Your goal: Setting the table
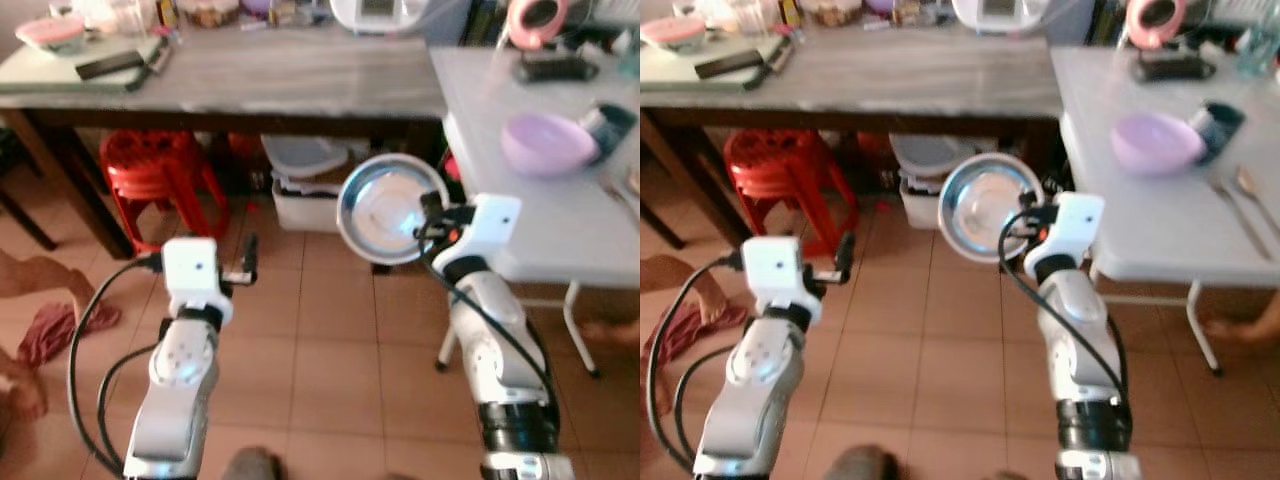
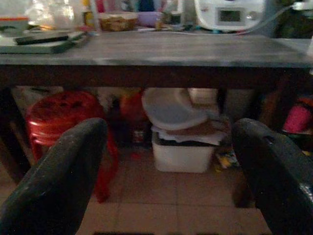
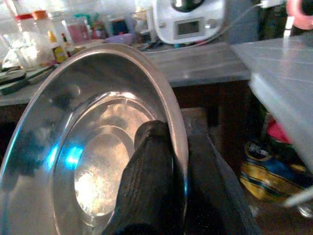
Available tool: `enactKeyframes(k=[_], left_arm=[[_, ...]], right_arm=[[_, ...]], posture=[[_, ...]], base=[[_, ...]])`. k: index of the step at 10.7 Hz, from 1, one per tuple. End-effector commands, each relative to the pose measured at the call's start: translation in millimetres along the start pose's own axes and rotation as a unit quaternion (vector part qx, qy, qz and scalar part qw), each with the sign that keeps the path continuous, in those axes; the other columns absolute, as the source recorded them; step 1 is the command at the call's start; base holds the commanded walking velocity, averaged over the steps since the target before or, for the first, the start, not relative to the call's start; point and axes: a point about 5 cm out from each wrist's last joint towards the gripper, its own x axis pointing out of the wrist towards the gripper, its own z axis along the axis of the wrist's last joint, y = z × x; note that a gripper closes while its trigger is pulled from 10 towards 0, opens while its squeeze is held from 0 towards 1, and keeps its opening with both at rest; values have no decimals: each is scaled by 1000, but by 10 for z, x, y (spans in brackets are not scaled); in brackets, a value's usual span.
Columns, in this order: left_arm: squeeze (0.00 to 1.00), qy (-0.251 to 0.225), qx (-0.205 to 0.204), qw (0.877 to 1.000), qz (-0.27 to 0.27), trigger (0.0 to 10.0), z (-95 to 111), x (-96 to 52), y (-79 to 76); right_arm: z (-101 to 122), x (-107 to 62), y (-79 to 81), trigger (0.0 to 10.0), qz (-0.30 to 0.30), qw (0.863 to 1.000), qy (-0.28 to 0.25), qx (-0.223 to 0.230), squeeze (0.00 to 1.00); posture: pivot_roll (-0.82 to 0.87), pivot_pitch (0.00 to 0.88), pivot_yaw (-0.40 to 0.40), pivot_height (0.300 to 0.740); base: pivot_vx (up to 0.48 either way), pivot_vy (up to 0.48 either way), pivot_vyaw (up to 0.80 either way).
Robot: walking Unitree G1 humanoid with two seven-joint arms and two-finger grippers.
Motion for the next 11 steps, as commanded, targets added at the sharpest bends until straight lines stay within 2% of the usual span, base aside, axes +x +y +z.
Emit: enactKeyframes(k=[1, 8, 11], left_arm=[[0, -1, 8, 1000, -2, 10000, 2, 2, 10], [0, 0, 1, 1000, -16, 10000, 4, -20, -60], [0, -1, -2, 1000, -23, 10000, -10, -22, -106]], right_arm=[[100, 41, 63, 0, 18, 1000, -18, -8, 0], [91, 41, 23, 0, 6, 1000, -14, -10, 0], [74, -16, -11, 0, 5, 1000, -3, -16, 0]], posture=[[68, 51, 5, 740], [58, 51, 6, 740], [33, 61, -2, 740]], base=[[480, 0, 0], [480, 0, 0], [480, 0, 0]])
